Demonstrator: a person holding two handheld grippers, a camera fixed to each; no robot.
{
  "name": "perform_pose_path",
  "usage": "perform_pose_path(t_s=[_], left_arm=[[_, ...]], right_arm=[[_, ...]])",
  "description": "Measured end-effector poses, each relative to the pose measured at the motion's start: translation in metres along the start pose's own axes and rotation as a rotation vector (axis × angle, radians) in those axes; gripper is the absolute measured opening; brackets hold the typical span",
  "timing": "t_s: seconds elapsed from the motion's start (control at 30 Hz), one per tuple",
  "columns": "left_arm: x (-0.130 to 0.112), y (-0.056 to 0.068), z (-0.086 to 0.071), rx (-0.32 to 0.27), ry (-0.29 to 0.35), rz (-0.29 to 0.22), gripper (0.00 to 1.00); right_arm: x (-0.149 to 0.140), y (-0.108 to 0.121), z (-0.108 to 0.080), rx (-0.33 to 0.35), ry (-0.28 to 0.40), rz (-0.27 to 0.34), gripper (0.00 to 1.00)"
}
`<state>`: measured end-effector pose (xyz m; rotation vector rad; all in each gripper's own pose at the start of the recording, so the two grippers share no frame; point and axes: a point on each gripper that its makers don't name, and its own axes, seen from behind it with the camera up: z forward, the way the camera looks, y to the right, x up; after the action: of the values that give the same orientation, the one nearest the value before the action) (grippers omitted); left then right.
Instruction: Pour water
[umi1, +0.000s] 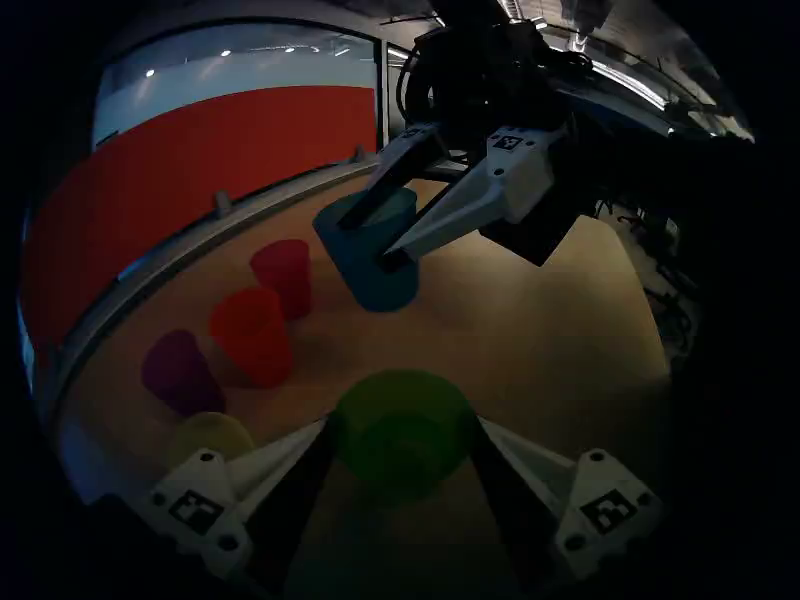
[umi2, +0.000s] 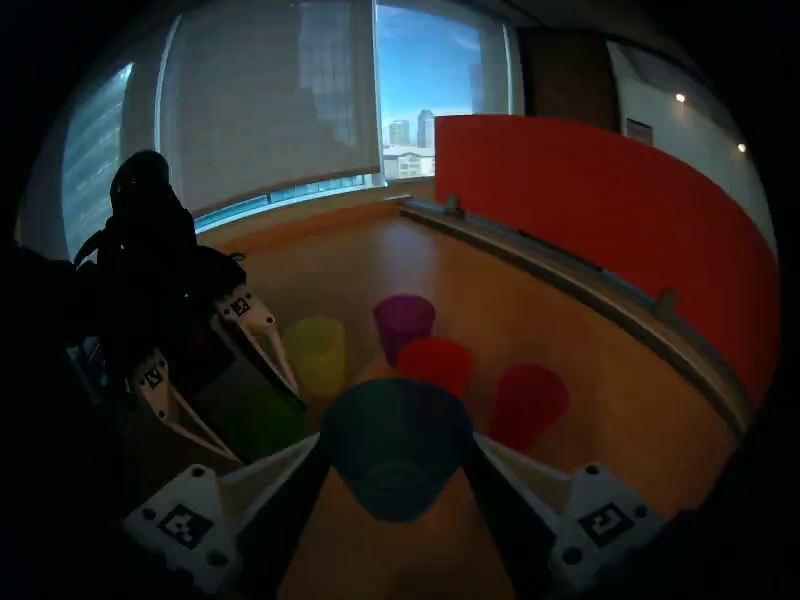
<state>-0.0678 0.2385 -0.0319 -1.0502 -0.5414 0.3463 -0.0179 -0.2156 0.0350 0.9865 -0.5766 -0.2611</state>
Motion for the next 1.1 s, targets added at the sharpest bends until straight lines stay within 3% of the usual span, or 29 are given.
perform_pose_path(t_s=[0.57,1.1], left_arm=[[-0.011,0.002,-0.002,-0.005,0.010,-0.023,0.88],[-0.016,0.005,-0.007,-0.018,0.006,-0.041,0.90]], right_arm=[[-0.023,-0.002,0.012,0.006,-0.042,0.010,0.91],[-0.054,0.000,0.025,-0.022,-0.095,-0.036,0.91]])
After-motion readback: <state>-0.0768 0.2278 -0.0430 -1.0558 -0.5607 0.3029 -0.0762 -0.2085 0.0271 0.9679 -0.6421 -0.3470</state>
